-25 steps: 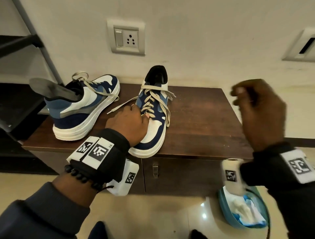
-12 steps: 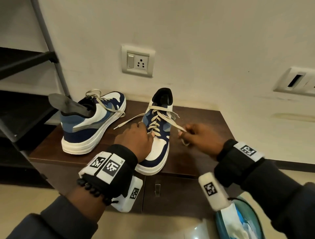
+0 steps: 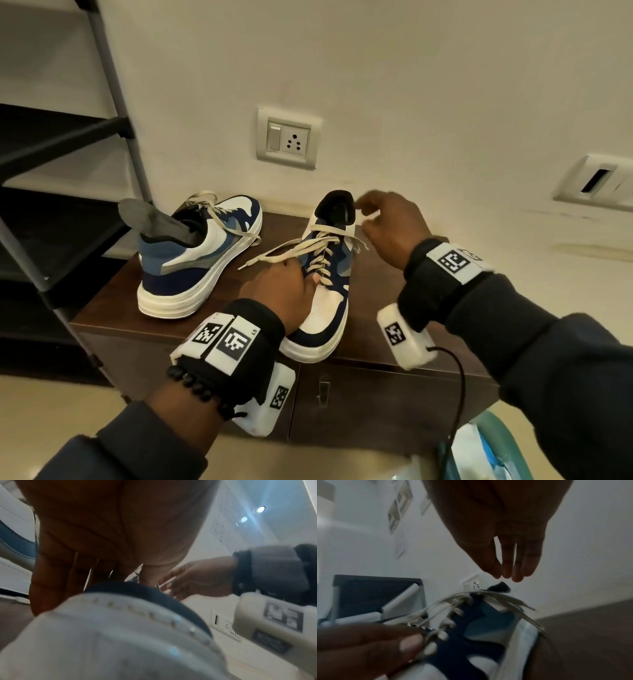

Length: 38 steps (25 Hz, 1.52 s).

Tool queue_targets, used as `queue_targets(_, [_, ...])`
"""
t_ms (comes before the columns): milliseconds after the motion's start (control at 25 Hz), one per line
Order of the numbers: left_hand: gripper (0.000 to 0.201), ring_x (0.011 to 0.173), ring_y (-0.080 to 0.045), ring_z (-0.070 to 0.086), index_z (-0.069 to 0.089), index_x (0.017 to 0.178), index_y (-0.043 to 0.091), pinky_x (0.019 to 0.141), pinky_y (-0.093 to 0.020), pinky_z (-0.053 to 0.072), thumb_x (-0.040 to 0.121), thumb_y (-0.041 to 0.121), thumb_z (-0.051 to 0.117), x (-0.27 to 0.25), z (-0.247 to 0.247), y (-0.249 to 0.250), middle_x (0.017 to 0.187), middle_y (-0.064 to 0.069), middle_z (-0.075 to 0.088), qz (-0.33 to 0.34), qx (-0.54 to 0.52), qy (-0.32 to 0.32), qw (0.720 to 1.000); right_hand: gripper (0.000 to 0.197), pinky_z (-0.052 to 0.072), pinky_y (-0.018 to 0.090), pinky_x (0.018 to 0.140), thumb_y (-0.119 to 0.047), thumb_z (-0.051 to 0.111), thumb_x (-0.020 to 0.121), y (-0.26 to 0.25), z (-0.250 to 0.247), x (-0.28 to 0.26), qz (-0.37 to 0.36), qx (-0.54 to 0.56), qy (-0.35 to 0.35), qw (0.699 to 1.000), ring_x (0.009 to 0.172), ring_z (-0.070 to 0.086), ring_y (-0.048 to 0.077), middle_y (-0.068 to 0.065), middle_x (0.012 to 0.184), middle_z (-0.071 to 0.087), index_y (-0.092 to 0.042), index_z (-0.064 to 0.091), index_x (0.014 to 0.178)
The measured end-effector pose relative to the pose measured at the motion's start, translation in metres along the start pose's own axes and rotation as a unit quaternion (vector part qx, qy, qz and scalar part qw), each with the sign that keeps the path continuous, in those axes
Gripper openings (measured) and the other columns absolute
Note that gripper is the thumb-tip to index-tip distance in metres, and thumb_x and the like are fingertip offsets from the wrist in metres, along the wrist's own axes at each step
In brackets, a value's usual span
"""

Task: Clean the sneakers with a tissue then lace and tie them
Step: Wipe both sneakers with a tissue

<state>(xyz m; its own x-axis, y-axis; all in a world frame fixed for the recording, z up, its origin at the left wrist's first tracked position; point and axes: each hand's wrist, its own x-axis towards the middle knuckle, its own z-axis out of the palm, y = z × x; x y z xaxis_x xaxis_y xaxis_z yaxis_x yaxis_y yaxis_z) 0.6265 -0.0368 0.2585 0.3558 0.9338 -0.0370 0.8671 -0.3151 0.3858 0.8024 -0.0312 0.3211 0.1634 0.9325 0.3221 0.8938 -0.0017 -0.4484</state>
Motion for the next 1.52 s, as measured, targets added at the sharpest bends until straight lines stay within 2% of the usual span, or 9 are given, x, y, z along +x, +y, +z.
queue_targets(160, [0.042, 0.113, -0.026, 0.055, 0.044, 0.126, 0.015, 0.093, -0.041, 0.046, 0.099, 0.046, 0.032, 0.002, 0.000, -0.001, 0.123, -0.008, 0.058, 0.000, 0.012, -0.001, 1.000, 0.030, 0.040, 0.027, 0.087, -0.014, 0.053, 0.092, 0.038, 0.032, 0.000, 0.051, -0.056, -0.187, 0.980, 0.107, 0.056, 0.025, 0.009, 0.119, 0.061, -0.013, 0.057, 0.122])
queue_targets(480, [0.044, 0.110, -0.024, 0.056, 0.045, 0.125, 0.016, 0.089, -0.037, 0.046, 0.099, 0.048, 0.032, 0.004, 0.000, -0.003, 0.121, -0.007, 0.059, 0.001, 0.013, 0.005, 1.000, 0.020, 0.047, 0.034, 0.082, -0.026, 0.043, 0.099, 0.058, 0.023, 0.003, 0.021, -0.036, -0.150, 0.988, 0.088, 0.059, 0.024, 0.005, 0.092, 0.065, -0.016, 0.060, 0.094])
queue_targets(680, [0.092, 0.125, -0.025, 0.048, 0.036, 0.138, 0.019, 0.101, -0.040, 0.042, 0.073, 0.084, 0.038, 0.003, 0.007, -0.001, 0.140, -0.003, 0.048, 0.030, -0.038, -0.041, 0.998, 0.017, 0.051, 0.036, 0.073, -0.033, 0.048, 0.096, 0.030, -0.039, 0.024, 0.007, -0.155, -0.076, 0.985, 0.074, 0.061, 0.029, 0.008, 0.086, 0.064, -0.020, 0.059, 0.091])
queue_targets(800, [0.120, 0.135, -0.028, 0.034, 0.014, 0.149, 0.016, 0.107, -0.043, 0.038, 0.060, 0.083, 0.059, -0.001, 0.018, 0.012, 0.152, -0.010, 0.027, 0.001, 0.027, -0.076, 0.997, 0.009, 0.056, 0.041, 0.073, -0.014, 0.053, 0.090, 0.010, -0.040, 0.038, 0.035, -0.051, -0.037, 0.997, 0.075, 0.064, 0.033, 0.012, 0.085, 0.065, -0.010, 0.061, 0.092])
queue_targets(1000, [0.109, 0.131, -0.029, 0.031, 0.019, 0.144, 0.011, 0.105, -0.041, 0.036, 0.063, 0.069, 0.065, -0.005, 0.022, 0.024, 0.146, -0.013, 0.029, -0.031, -0.008, 0.011, 0.999, 0.015, 0.046, 0.030, 0.083, -0.017, 0.049, 0.094, 0.012, -0.035, 0.051, 0.034, 0.080, 0.103, 0.991, 0.094, 0.058, 0.020, -0.002, 0.099, 0.061, -0.012, 0.060, 0.103])
queue_targets(1120, [0.106, 0.129, -0.028, 0.031, 0.021, 0.142, 0.012, 0.104, -0.043, 0.037, 0.064, 0.068, 0.064, -0.009, 0.022, 0.024, 0.142, -0.011, 0.031, -0.032, 0.002, 0.015, 0.999, 0.020, 0.053, 0.041, 0.091, -0.009, 0.049, 0.088, 0.003, -0.045, 0.058, 0.041, 0.379, 0.151, 0.912, 0.095, 0.063, 0.022, 0.005, 0.100, 0.063, -0.011, 0.061, 0.104])
queue_targets(1240, [0.105, 0.130, -0.027, 0.030, 0.020, 0.142, 0.013, 0.103, -0.044, 0.037, 0.064, 0.068, 0.063, -0.011, 0.025, 0.025, 0.142, -0.010, 0.030, -0.032, 0.004, 0.017, 0.999, 0.025, 0.054, 0.037, 0.089, -0.008, 0.048, 0.080, -0.017, -0.071, 0.080, -0.013, 0.429, 0.186, 0.884, 0.102, 0.063, 0.023, 0.005, 0.108, 0.064, -0.013, 0.062, 0.101])
queue_targets(1440, [0.108, 0.133, -0.027, 0.029, 0.014, 0.145, 0.012, 0.106, -0.042, 0.034, 0.067, 0.070, 0.063, -0.012, 0.028, 0.026, 0.147, -0.010, 0.026, -0.040, 0.006, -0.006, 0.999, 0.025, 0.049, 0.036, 0.097, -0.006, 0.047, 0.092, -0.058, -0.077, 0.102, -0.167, 0.170, -0.111, 0.965, 0.110, 0.060, 0.016, 0.000, 0.116, 0.067, -0.020, 0.066, 0.100])
queue_targets(1520, [0.109, 0.133, -0.029, 0.031, 0.016, 0.145, 0.012, 0.107, -0.043, 0.032, 0.068, 0.078, 0.057, -0.013, 0.029, 0.025, 0.147, -0.011, 0.028, -0.039, 0.028, -0.006, 0.999, 0.027, 0.048, 0.036, 0.097, -0.010, 0.047, 0.095, -0.069, -0.059, 0.096, -0.230, 0.000, -0.253, 0.940, 0.110, 0.057, 0.018, -0.002, 0.116, 0.066, -0.023, 0.068, 0.108])
